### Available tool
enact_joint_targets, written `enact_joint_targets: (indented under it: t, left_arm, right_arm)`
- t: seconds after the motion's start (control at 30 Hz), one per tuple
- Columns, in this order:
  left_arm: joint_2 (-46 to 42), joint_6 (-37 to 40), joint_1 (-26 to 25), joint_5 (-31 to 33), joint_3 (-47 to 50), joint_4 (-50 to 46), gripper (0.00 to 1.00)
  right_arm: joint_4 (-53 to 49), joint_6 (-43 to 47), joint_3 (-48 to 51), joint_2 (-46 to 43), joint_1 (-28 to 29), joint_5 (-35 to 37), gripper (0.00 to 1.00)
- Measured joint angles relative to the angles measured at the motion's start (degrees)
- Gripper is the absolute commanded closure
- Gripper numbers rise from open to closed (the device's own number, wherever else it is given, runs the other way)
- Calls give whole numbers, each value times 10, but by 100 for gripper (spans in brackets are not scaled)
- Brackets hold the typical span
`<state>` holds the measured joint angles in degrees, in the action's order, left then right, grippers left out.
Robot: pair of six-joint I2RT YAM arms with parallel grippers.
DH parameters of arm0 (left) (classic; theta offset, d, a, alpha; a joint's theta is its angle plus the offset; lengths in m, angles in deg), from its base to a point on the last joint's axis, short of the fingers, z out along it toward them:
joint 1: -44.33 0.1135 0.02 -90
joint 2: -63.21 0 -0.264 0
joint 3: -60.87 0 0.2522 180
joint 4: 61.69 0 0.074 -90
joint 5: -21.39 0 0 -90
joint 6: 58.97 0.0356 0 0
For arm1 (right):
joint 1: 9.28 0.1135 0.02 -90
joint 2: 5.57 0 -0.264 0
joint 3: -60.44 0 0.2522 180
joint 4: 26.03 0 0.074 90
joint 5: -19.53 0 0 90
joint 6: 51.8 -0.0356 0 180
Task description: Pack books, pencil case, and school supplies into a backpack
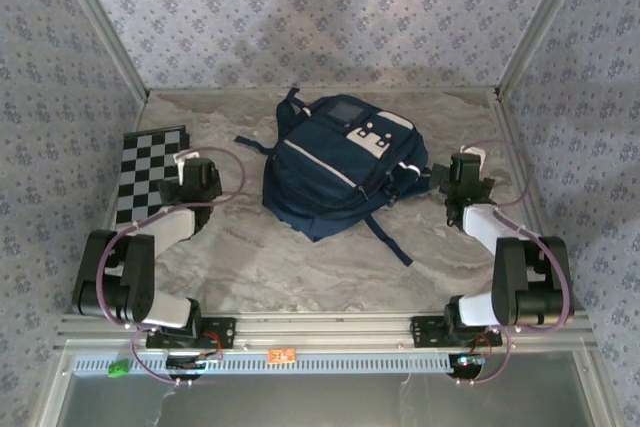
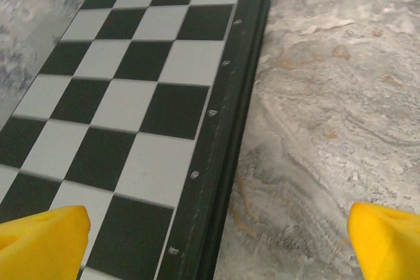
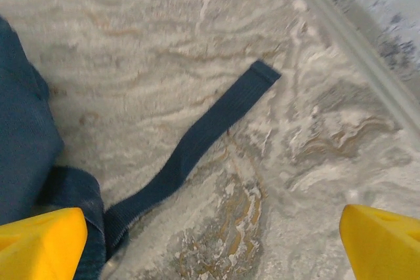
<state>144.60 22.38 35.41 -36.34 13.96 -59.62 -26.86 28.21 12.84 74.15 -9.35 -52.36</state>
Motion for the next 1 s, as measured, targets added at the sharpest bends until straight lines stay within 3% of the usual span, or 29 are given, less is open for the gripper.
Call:
enact_joint_targets:
  t: [0.23, 0.37, 0.63, 1.0]
  left_arm:
    - [21, 68, 38, -114, 111, 224, 0]
    - [59, 73, 61, -170, 123, 275, 0]
    - [68, 71, 89, -228, 111, 293, 0]
    - [68, 71, 88, -242, 111, 294, 0]
  right_arm:
    - [183, 75, 83, 58, -6, -80, 0]
    - [229, 86, 87, 59, -14, -117, 0]
    - [335, 105, 134, 67, -3, -130, 0]
    - [332, 108, 128, 75, -14, -152, 0]
